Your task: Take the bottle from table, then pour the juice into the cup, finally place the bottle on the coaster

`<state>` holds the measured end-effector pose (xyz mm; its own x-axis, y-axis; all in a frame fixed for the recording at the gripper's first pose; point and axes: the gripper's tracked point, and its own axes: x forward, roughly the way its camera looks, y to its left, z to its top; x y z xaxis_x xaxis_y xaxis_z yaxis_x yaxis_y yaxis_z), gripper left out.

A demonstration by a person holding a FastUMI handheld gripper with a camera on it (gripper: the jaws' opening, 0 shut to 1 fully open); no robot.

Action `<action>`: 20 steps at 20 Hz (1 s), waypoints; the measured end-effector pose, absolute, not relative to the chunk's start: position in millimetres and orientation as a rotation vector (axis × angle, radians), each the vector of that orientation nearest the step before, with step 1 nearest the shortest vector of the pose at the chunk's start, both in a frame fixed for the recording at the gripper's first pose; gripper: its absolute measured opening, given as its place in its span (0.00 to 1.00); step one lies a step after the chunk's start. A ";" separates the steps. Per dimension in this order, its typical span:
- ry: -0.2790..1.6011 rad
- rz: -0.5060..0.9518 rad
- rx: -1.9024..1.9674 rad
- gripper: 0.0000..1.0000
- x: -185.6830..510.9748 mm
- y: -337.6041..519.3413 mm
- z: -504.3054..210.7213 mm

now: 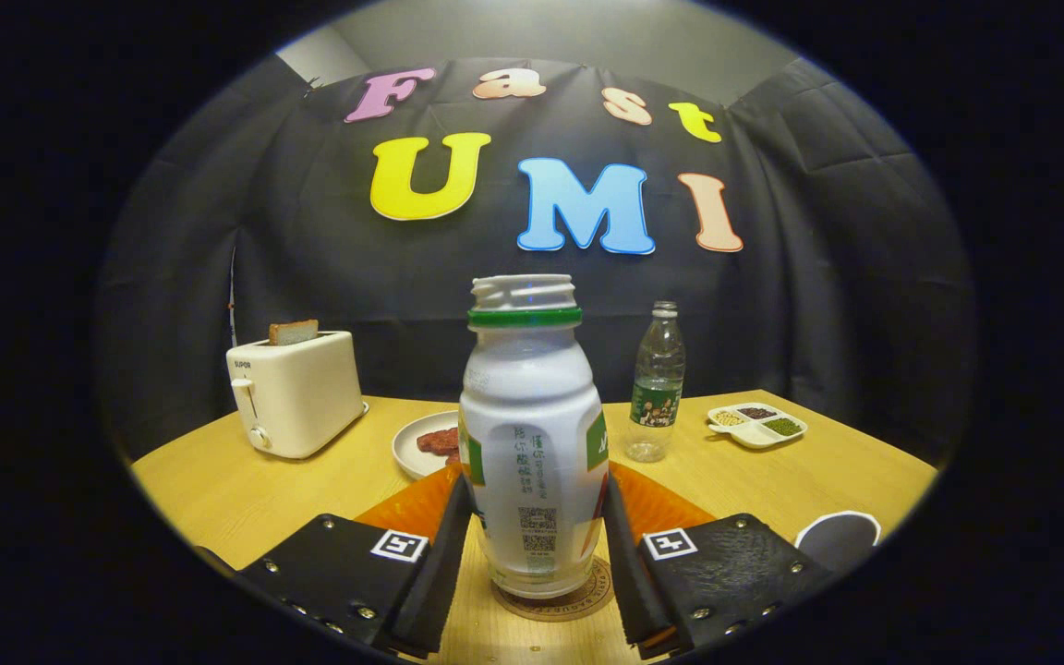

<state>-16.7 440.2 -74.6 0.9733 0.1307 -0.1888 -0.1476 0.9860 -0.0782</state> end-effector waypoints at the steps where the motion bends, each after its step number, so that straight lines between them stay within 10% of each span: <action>1: 0.191 0.143 -0.100 0.70 -15.8 443.2 -79.4; 14: 0.184 0.135 -0.017 0.70 -15.8 430.1 -92.4; 20: 0.188 0.137 0.002 0.89 -18.7 425.1 -88.9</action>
<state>-18.7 425.1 -88.9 0.9731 0.1359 -0.1861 -0.1356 0.9907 0.0147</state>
